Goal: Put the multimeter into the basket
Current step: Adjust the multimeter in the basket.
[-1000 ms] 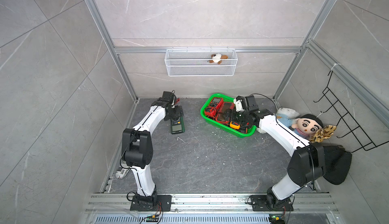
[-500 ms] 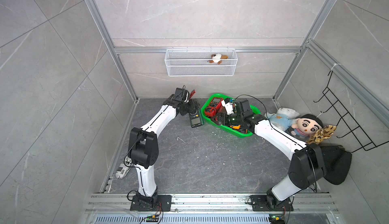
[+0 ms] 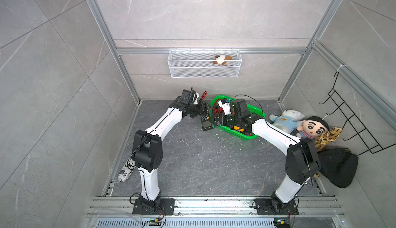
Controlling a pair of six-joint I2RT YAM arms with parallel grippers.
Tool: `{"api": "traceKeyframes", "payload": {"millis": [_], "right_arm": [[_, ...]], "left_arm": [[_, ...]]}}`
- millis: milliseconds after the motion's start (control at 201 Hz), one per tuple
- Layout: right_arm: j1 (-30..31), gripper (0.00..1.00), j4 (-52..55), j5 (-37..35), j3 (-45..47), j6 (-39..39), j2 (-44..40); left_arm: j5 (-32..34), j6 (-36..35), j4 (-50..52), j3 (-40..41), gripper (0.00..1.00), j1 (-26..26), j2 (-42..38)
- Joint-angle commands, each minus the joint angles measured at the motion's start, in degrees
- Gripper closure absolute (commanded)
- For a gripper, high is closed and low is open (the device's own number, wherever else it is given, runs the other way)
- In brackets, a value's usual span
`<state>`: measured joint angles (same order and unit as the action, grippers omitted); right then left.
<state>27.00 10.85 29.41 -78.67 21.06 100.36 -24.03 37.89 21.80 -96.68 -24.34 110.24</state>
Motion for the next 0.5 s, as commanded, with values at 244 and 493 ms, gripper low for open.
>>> {"api": "traceKeyframes", "payload": {"millis": [244, 493], "right_arm": [[0.7, 0.43, 1.0, -1.3, -2.9, -1.5, 3.0], [0.7, 0.80, 2.1, -4.9, -3.0, -0.9, 2.2]], "left_arm": [[-6.7, 2.3, -6.3, -3.8, 1.00, -0.8, 1.1], [-7.3, 4.0, -7.9, -4.1, 0.41, -0.8, 1.7]]}}
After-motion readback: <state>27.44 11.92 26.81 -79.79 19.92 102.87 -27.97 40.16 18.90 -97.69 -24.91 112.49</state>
